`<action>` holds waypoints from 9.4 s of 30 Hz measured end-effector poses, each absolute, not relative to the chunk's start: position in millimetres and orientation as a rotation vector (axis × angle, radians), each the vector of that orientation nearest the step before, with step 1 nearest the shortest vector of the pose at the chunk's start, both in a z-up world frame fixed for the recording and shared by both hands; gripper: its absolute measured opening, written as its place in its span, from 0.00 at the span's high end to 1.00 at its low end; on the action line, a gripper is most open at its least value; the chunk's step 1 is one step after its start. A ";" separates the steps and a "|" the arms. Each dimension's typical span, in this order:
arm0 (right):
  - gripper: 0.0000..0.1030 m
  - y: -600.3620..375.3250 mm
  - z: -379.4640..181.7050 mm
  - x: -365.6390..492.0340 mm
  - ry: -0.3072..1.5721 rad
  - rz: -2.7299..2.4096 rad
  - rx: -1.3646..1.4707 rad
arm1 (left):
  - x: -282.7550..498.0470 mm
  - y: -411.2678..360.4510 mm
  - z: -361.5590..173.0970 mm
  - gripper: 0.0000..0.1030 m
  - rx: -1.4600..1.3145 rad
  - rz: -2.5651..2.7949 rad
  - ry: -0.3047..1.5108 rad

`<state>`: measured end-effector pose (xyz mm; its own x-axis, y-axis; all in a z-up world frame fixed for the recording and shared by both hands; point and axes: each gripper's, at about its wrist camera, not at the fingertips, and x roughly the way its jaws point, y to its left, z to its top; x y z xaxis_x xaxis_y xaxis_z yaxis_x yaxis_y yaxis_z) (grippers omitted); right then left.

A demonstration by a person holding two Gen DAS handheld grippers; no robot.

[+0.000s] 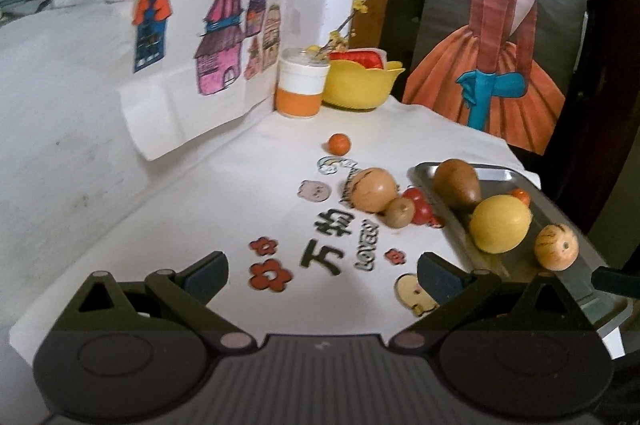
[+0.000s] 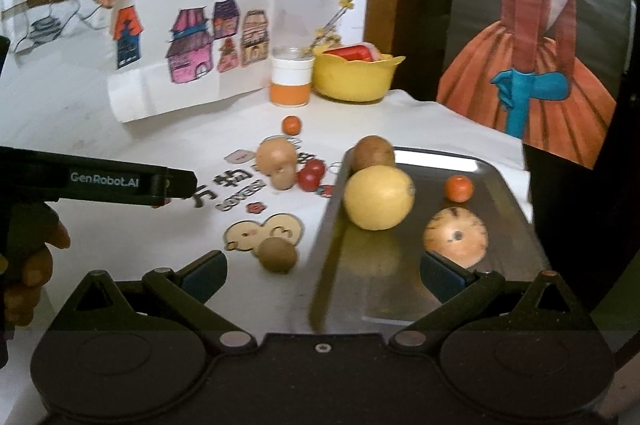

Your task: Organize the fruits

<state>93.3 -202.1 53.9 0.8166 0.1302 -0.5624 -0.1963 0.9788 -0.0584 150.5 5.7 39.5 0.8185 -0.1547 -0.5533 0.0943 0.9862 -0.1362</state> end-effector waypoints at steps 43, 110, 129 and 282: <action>0.40 -166.5 25.0 134.9 0.631 0.290 -0.199 | 237.2 -32.6 29.8 0.03 -0.057 -0.366 0.699; 0.69 -171.7 25.0 129.3 0.645 0.301 -0.213 | 206.8 -29.4 20.5 0.74 -0.056 -0.361 0.787; 0.69 -176.4 23.7 124.5 0.646 0.298 -0.162 | 200.4 -27.4 18.7 0.66 -0.017 -0.339 0.752; 0.04 -298.5 39.0 92.4 0.554 -0.033 0.031 | 190.3 -115.8 31.6 0.15 -0.082 -0.484 0.704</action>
<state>92.4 -298.5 39.0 0.8497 -0.0231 -0.5268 0.0399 0.9990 0.0204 190.3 -115.8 31.6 0.6571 -0.4542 -0.6016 0.4000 0.8865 -0.2326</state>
